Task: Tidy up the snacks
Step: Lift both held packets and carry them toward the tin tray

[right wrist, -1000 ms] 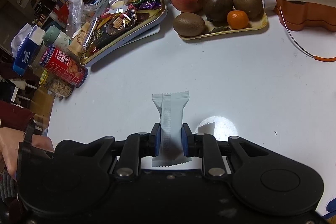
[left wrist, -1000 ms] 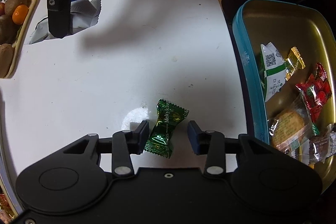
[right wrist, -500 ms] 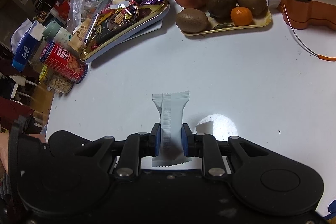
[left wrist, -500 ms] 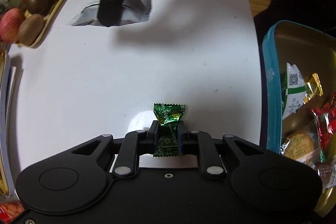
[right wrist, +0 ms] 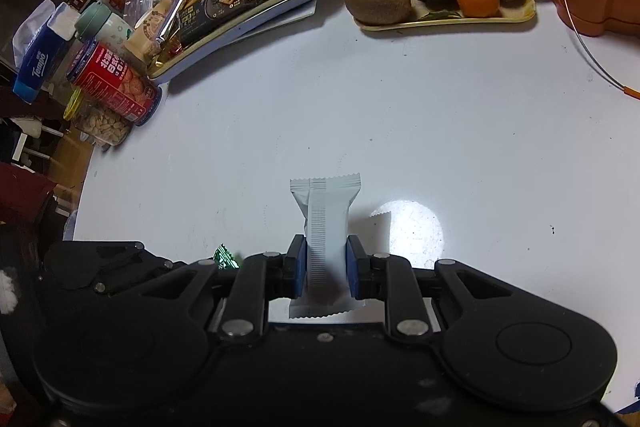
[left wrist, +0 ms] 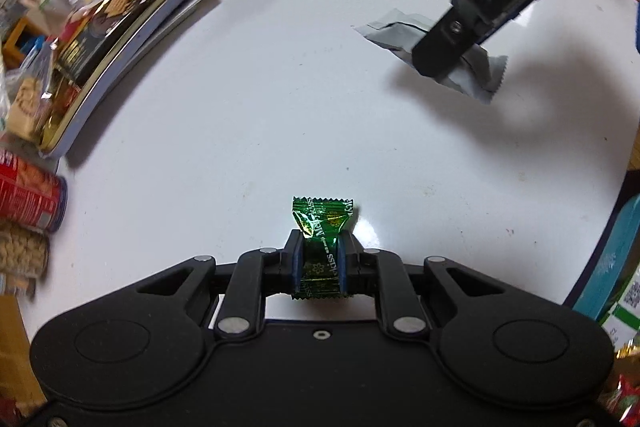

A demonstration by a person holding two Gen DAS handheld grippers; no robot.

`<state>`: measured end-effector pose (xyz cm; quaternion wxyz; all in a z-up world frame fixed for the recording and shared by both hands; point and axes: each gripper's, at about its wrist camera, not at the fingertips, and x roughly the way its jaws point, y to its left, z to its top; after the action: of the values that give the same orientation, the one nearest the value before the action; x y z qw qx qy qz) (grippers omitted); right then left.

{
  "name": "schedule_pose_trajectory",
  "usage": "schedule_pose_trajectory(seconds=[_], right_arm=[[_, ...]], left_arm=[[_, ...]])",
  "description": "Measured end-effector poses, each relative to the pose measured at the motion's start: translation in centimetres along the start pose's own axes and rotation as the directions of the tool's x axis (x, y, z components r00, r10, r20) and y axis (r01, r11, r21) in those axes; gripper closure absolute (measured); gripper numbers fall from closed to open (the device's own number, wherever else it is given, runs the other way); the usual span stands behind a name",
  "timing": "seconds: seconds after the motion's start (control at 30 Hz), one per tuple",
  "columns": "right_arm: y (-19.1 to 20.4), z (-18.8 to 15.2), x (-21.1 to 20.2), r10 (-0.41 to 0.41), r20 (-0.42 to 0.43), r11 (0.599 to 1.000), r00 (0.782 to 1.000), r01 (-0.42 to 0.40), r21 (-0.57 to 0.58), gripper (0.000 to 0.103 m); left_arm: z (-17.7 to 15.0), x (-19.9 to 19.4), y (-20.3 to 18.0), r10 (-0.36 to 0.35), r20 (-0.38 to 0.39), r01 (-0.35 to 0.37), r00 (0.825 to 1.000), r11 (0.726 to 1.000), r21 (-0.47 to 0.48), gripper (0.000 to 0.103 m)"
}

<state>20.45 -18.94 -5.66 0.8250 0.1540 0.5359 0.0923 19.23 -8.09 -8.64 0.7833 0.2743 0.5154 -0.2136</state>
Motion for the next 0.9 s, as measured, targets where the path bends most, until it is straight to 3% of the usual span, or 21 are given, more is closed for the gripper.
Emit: schedule_pose_trajectory(seconds=[0.17, 0.33, 0.5, 0.63, 0.9], right_arm=[[0.6, -0.5, 0.7, -0.01, -0.024, 1.0, 1.0, 0.009, -0.024, 0.08], [0.8, -0.9, 1.3, -0.025, -0.038, 0.999, 0.999, 0.023, -0.038, 0.08], [1.0, -0.8, 1.7, -0.032, -0.048, 0.999, 0.998, 0.03, -0.045, 0.08], [1.3, -0.8, 2.0, -0.034, -0.058, 0.998, 0.998, 0.03, -0.055, 0.08], [2.1, -0.8, 3.0, -0.034, -0.079, 0.996, 0.996, 0.028, -0.082, 0.08]], left_arm=[[0.0, 0.1, 1.5, 0.035, -0.013, -0.036, 0.999, 0.984, -0.176, 0.081], [0.2, 0.5, 3.1, 0.041, -0.033, -0.049, 0.999, 0.958, -0.282, 0.081], [-0.6, 0.6, 4.3, 0.036, -0.029, -0.045, 0.999, 0.918, -0.394, 0.081], [-1.1, 0.4, 4.9, 0.041, -0.024, -0.047, 0.999, 0.889, -0.456, 0.081], [-2.0, -0.8, 4.5, 0.044, -0.014, -0.045, 0.999, 0.855, -0.517, 0.081]])
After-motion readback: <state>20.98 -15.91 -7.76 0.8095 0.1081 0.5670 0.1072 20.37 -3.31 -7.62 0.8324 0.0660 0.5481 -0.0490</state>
